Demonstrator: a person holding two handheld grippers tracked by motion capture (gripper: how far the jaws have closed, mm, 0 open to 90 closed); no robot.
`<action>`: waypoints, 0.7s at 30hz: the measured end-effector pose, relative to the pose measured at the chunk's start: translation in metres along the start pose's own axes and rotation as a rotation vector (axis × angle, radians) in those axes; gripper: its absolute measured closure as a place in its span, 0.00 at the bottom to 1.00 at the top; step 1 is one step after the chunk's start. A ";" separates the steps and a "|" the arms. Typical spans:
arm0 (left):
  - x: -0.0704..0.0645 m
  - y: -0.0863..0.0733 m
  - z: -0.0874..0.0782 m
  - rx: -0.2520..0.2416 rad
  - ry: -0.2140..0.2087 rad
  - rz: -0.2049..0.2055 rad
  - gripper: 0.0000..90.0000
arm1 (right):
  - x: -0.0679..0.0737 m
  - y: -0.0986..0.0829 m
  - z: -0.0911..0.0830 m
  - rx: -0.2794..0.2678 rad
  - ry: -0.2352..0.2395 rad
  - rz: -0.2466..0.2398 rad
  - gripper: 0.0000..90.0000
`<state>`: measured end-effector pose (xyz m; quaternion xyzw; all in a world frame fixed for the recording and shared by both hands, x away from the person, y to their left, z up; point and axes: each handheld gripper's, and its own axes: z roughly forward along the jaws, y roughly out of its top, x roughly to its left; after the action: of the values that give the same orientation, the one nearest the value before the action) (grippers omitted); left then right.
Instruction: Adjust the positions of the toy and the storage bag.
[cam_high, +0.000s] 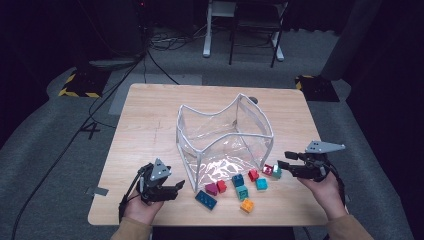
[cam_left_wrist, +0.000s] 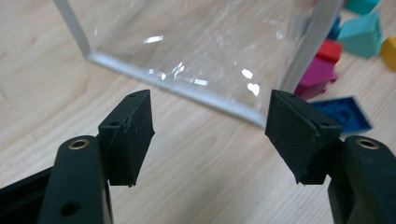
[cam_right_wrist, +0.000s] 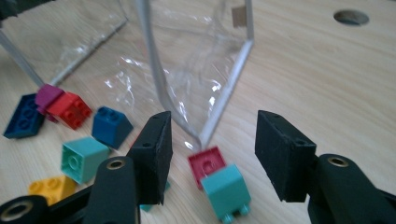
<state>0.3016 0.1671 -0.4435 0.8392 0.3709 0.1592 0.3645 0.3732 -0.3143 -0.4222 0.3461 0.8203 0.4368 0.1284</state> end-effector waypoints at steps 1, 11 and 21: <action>0.001 -0.004 0.002 0.012 0.000 -0.008 0.36 | 0.000 0.000 0.000 0.000 0.000 0.000 0.52; 0.012 -0.033 0.024 0.081 0.008 -0.021 0.36 | -0.012 -0.037 0.022 0.086 -0.003 0.036 0.48; 0.025 -0.051 0.024 0.106 0.030 -0.019 0.35 | -0.010 -0.047 0.042 0.146 -0.002 0.013 0.48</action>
<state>0.3056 0.1974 -0.4969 0.8513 0.3924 0.1483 0.3153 0.3803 -0.3121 -0.4859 0.3605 0.8476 0.3762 0.1007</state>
